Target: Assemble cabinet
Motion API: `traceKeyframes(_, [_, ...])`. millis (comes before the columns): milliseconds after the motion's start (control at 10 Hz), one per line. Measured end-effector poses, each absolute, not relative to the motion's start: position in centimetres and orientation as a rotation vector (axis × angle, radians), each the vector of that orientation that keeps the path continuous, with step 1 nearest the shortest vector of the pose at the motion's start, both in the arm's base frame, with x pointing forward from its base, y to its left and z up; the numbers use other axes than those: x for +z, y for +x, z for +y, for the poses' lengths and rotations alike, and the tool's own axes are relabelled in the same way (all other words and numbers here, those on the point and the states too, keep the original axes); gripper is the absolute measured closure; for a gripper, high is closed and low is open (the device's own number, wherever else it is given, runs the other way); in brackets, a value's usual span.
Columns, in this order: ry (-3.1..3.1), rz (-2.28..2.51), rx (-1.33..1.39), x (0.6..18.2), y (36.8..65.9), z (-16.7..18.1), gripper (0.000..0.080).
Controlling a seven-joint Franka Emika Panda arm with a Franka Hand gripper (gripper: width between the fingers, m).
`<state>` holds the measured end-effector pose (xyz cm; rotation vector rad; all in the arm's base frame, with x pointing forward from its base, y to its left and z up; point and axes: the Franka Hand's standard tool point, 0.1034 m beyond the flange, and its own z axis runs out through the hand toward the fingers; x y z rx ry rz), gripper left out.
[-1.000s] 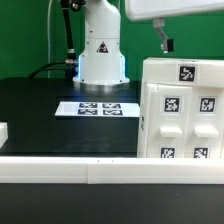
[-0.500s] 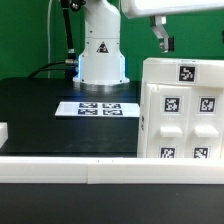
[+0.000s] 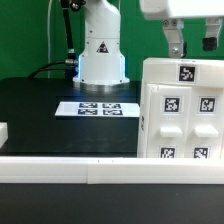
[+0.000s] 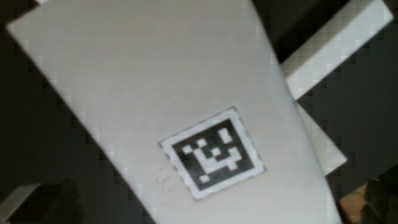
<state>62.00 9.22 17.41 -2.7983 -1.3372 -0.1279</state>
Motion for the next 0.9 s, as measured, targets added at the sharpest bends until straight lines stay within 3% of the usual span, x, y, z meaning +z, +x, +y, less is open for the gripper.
traceKeyframes(800, [-2.644,-1.677,-0.094,15.6,61.5,8.5,0.0002])
traceKeyframes(900, [-2.646,-1.674,-0.093,15.6,61.5,8.4,0.0128])
